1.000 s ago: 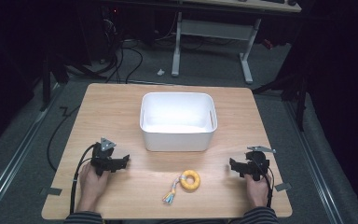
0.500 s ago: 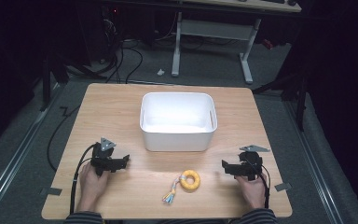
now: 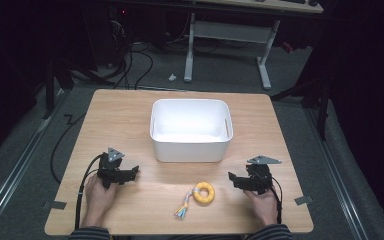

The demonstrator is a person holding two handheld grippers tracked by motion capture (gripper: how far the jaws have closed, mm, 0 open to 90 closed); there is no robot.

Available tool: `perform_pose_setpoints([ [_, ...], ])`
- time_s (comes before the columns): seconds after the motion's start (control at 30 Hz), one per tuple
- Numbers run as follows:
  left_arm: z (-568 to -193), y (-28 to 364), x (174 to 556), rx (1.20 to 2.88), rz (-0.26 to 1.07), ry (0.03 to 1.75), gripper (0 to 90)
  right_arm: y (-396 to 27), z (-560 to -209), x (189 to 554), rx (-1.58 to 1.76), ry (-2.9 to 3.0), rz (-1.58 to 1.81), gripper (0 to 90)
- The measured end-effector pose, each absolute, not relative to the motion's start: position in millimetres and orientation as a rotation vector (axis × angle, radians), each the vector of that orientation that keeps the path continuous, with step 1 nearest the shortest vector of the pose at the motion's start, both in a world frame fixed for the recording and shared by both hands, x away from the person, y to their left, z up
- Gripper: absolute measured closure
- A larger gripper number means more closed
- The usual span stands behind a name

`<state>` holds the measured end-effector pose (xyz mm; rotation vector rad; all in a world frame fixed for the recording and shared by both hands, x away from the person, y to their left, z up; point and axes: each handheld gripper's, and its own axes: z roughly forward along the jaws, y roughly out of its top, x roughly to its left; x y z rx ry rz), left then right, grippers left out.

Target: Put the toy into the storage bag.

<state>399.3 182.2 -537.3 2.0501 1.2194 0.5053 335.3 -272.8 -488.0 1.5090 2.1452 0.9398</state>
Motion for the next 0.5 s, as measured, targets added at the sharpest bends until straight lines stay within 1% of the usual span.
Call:
perform_pose_setpoints([
  [0.1,-537.3,182.2,399.3,2.049,0.505,1.22,14.4,-268.9,-487.2,334.2,1.491,2.169,0.956,26.9],
  [0.17,-537.3,182.3,399.3,2.05,0.505,1.22,14.4,-266.0,-485.9,332.8,1.471,2.184,0.96,30.5],
  [0.5,-537.3,182.3,399.3,2.05,0.505,1.219,14.4,-249.0,-485.5,330.5,1.405,2.312,0.97,38.4],
])
